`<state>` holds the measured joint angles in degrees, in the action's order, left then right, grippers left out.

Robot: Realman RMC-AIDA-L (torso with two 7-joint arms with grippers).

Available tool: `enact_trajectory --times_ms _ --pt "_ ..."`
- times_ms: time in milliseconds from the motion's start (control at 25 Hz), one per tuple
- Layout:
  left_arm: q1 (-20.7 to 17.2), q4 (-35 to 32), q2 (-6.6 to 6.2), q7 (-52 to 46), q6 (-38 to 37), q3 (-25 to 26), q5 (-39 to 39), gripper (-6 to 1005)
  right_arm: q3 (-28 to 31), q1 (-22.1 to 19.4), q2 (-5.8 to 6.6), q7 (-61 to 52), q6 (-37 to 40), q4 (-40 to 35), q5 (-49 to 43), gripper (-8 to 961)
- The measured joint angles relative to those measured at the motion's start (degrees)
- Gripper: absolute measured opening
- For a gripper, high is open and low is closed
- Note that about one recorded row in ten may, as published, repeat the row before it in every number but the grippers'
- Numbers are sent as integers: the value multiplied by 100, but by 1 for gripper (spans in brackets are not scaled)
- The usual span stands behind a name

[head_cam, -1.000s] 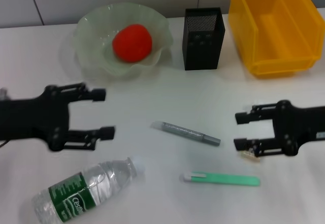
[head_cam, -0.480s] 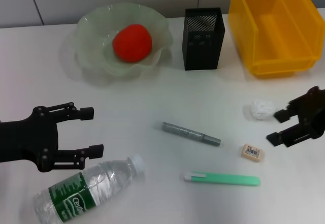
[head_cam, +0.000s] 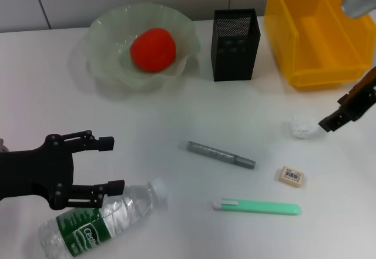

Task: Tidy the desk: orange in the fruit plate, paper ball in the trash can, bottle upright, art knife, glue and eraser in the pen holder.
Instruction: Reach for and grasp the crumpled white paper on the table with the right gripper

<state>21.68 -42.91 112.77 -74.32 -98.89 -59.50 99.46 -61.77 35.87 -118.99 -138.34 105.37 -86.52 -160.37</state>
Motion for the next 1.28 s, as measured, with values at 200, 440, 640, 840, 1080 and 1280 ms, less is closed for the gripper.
enact_trajectory --times_ms 200,440,640,840,1080,1280 --pt "7 11 8 2 -1 0 18 855 -29 426 -5 -172 -672 1135 -374 662" --pt "7 29 31 5 6 0 21 855 -72 742 3 -248 -1441 2184 -531 661" --pt "4 29 45 5 52 0 22 854 -97 943 -5 -250 -1760 2797 -611 661" --pt "13 29 56 5 80 0 21 854 -113 999 -5 -252 -1966 3064 -611 662" --pt "17 29 64 5 121 0 21 854 -152 982 -1 -254 -2119 3140 -607 657" --pt "20 29 78 5 128 0 20 854 -179 979 -1 -230 -2144 3156 -582 642"
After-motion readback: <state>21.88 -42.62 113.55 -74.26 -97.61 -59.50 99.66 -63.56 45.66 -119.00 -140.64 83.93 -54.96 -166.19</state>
